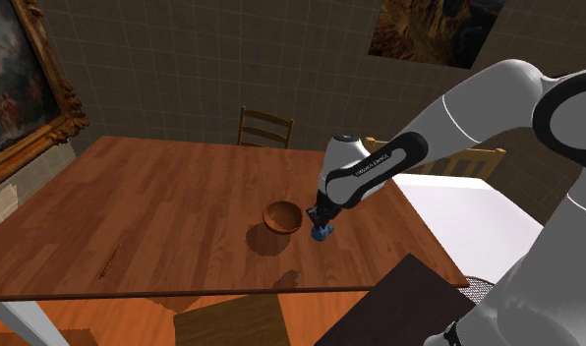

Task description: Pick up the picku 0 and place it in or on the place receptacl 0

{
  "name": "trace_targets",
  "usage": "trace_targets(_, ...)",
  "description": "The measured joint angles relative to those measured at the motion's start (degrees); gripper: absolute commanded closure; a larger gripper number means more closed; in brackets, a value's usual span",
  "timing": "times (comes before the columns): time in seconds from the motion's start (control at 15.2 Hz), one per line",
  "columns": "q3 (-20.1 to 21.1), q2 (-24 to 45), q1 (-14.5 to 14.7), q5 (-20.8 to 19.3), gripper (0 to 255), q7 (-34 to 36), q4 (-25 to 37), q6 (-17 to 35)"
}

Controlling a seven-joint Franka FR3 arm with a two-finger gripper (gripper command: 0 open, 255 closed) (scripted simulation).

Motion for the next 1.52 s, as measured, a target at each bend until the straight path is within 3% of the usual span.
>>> trace_targets(0.59, 0.2, -4.9, 0.0, 0.5, 255, -0.2, 2.0, -6.8)
trace_targets(0.92, 0.1, 2.4, 0.2, 0.0, 255, 0.1, 13.8, -11.4)
trace_targets(1.52, -0.2, 18.6, 0.6, -0.7, 255, 0.3, 42.2, -23.7)
